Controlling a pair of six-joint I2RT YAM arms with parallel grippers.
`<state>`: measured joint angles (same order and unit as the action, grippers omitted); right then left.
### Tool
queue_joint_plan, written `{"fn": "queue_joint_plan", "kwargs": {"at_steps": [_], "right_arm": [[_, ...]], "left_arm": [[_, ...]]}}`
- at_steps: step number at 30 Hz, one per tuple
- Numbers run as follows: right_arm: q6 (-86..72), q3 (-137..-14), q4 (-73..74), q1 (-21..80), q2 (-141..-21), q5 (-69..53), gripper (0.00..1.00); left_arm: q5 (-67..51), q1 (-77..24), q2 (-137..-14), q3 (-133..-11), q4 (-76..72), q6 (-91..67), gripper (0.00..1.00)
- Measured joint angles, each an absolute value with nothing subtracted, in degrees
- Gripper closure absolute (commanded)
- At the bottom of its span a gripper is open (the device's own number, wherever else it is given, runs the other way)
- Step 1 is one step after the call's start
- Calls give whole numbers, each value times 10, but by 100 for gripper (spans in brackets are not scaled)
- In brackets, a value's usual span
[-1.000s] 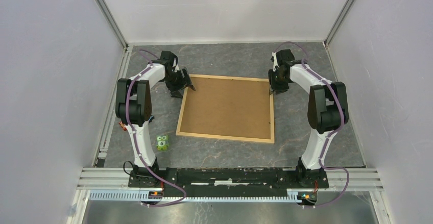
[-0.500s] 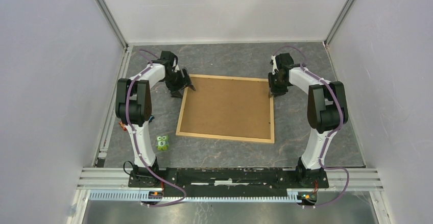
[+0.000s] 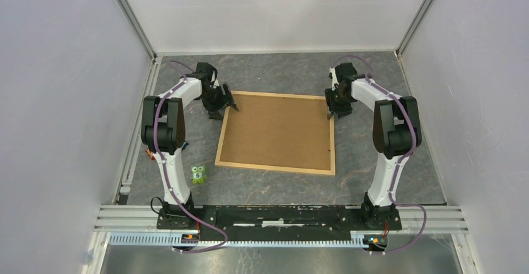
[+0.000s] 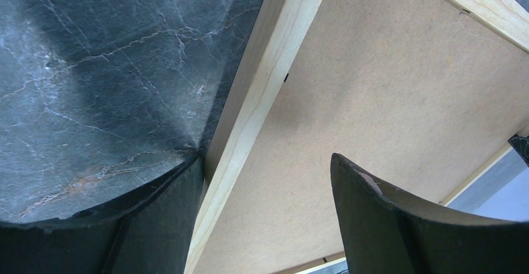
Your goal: Put the photo into the frame
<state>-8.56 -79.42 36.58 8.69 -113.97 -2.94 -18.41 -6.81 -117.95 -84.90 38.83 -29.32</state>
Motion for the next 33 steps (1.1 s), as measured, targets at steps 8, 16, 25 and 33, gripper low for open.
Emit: {"fn": "queue_joint_plan", "kwargs": {"at_steps": [8,16,25,33], "right_arm": [[-44,-815,385,90,-1149,-34,27],[-53,-814,362,104,-1123,-90,22],[-83,-769,322,77,-1054,-57,57],[-90,-743,317,71,-1089,-58,64]], "left_arm": [[-184,-68,-1180,-849,388,-293,19],[-185,-68,-1180,-849,388,-293,19],[-185,-68,-1180,-849,388,-293,19],[-185,-68,-1180,-849,389,-293,19]]}}
